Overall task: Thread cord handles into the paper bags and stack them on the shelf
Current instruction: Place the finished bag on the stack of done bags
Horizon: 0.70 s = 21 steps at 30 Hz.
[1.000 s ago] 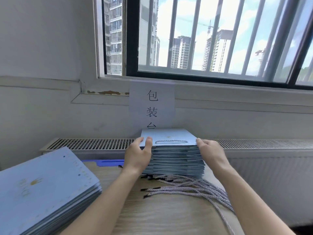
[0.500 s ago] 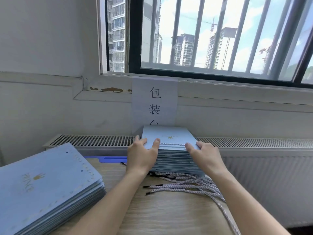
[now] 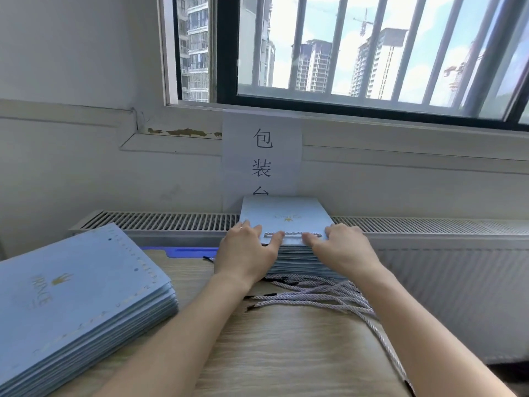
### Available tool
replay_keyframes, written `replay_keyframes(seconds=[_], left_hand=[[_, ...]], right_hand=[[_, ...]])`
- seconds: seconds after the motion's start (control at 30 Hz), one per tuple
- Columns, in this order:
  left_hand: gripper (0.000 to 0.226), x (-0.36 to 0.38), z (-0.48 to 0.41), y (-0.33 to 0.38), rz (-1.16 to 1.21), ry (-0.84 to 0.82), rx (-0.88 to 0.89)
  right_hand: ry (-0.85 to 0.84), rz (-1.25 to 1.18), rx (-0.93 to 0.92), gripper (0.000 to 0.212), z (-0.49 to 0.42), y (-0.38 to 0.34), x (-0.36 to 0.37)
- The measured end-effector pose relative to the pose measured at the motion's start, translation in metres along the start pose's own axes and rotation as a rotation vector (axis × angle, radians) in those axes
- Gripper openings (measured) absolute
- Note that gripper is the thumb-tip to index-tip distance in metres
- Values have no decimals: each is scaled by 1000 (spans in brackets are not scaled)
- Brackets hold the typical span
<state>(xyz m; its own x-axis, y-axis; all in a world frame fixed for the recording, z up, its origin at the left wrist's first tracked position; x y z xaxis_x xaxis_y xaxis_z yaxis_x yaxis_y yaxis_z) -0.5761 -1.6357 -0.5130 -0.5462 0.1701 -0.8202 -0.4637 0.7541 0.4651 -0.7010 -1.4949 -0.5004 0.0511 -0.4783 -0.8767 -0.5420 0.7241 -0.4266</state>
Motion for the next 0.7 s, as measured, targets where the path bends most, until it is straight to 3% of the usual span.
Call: replay_keyframes(seconds=[0.27, 0.5, 0.7], left_hand=[[60, 3, 0, -7, -11, 8, 18], [56, 7, -3, -28, 342, 50, -38], [40, 20, -8, -41, 336, 9, -80]], right_hand=[[-14, 9, -9, 53, 1, -1, -1], [-87, -316, -3, 42, -2, 18, -3], [-122, -426, -23, 34, -6, 27, 7]])
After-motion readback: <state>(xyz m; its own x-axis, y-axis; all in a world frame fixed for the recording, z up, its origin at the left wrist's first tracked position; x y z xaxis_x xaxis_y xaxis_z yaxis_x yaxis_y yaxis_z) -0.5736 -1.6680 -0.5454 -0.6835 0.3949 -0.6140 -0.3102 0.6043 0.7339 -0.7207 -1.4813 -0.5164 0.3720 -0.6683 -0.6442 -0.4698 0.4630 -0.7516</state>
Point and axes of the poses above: each hand's wrist, its own z-axis away from the middle knuckle, its own x-axis out of the palm, y = z × x, the point moved 7 cm from there along -z, towards the middle knuckle, and after that the axes turned 4 degrees about -z, right-handed, at the moved point
